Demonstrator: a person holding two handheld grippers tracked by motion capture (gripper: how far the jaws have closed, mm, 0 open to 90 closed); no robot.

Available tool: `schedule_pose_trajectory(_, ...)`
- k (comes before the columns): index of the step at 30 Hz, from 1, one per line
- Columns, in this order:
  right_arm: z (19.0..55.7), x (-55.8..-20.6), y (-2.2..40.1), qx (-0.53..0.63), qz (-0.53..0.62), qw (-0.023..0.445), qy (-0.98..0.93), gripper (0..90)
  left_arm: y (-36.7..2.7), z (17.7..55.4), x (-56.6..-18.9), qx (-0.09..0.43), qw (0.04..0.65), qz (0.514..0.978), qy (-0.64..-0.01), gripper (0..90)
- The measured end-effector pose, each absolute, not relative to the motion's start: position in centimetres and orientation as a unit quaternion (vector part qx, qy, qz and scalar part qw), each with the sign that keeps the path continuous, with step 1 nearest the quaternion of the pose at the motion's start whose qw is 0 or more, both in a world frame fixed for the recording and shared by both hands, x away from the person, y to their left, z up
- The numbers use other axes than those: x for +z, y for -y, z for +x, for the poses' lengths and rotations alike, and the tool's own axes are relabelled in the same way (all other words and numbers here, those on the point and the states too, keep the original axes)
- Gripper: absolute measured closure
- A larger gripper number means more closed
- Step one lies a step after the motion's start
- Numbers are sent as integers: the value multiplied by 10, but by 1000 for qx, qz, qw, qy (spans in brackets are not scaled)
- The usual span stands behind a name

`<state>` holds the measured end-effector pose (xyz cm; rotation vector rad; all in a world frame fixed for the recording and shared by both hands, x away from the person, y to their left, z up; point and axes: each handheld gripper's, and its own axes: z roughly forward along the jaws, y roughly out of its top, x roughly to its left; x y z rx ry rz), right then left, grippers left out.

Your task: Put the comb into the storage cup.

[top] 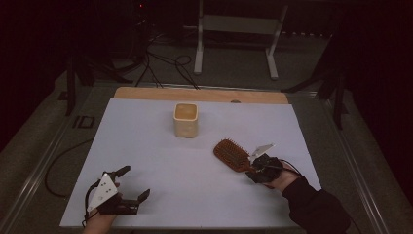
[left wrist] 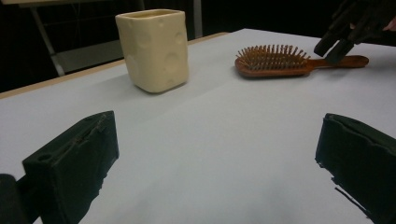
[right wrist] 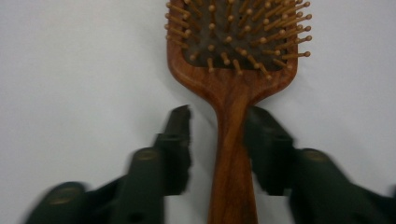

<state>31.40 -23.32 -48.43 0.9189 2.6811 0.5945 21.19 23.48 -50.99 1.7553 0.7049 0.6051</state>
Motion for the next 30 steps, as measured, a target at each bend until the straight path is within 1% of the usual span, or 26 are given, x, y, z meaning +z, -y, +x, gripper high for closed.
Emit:
schedule_pose_trajectory(4,317,-486,233,199,313,113,-922,392,-235,212,-510,254,547,740,-297,2)
schedule_pose_trajectory(9,322,-490,233,190,302,84,-930,191,-235,212,-510,253,548,740,-298,2)
schedule_pose_trajectory(12,326,-493,232,181,305,82,-931,132,-235,212,-510,253,547,740,-297,2)
schedule_pose_trajectory(17,333,-493,231,176,318,79,-928,148,-235,212,-510,253,548,740,-297,2)
schedule_pose_trajectory(20,335,-492,230,170,320,80,-929,180,-235,212,-510,253,549,739,-297,2)
schedule_pose_trajectory(21,336,-491,230,170,320,79,-929,204,-235,212,-510,253,548,740,-297,2)
schedule_pose_trajectory(26,340,-489,229,155,318,74,-932,241,-235,212,-510,252,548,740,-297,2)
schedule_pose_trajectory(27,341,-488,228,152,317,72,-933,271,-235,212,-510,253,547,740,-297,2)
schedule_pose_trajectory(28,341,-488,228,151,314,70,-935,277,-235,212,-510,252,548,740,-297,2)
schedule_pose_trajectory(29,341,-487,227,149,314,71,-935,327,-235,212,-510,252,549,739,-297,2)
schedule_pose_trajectory(30,342,-487,227,147,313,70,-936,351,-235,212,-510,253,549,739,-297,2)
